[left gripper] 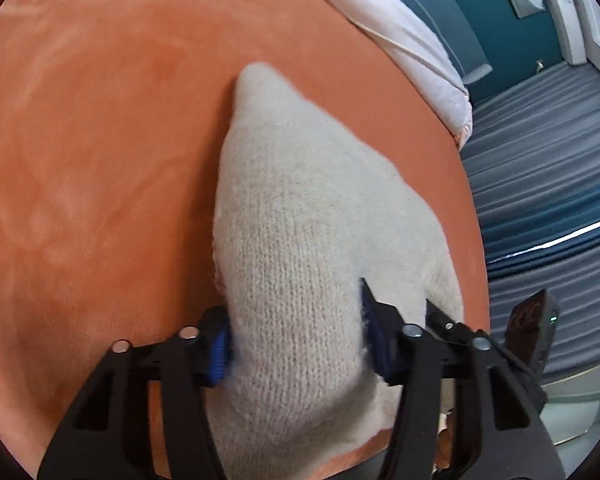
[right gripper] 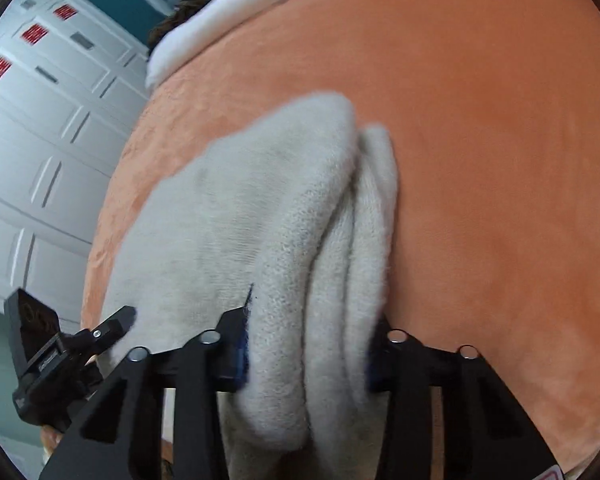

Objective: Fold small clothes

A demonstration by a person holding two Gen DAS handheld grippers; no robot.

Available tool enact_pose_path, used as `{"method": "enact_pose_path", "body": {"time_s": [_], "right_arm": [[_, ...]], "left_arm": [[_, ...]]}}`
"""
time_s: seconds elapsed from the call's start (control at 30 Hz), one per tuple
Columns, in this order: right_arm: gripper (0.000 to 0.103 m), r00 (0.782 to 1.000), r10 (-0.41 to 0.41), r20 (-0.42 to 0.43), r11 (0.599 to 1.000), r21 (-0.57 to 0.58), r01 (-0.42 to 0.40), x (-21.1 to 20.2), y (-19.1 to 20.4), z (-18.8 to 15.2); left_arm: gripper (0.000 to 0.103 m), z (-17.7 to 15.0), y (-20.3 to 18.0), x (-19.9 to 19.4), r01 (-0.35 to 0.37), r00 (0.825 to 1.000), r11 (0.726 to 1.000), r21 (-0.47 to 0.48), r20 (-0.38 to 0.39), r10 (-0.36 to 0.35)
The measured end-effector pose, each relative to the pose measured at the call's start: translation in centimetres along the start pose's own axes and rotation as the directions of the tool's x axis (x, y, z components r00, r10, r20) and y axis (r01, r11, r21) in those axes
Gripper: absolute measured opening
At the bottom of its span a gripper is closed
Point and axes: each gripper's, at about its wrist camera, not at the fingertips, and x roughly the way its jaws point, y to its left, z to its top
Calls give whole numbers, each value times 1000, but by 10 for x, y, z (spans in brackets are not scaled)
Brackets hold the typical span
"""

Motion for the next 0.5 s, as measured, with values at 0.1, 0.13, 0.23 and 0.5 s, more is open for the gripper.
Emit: {"method": "enact_pose_path", "body": {"time_s": [0.1, 0.13, 0.23, 0.5], "right_arm": [[31, 991, 72, 115, 996, -69, -64, -51, 26, 19], [31, 984, 90, 157, 993, -95, -76, -70, 36, 26], [31, 953, 152, 260, 982, -148, -117, -120, 55, 42], [31, 897, 197, 396, 978, -145, -151, -174, 46, 43]], "left_arm": [[43, 11, -29, -31, 48, 996, 996, 76, 65, -53], [43, 15, -38, -41, 63, 994, 994, 94, 87, -71], [43, 28, -68, -79, 136, 974, 979, 151, 159, -160], [43, 29, -120, -110, 178, 941, 940, 290, 228, -249]]}}
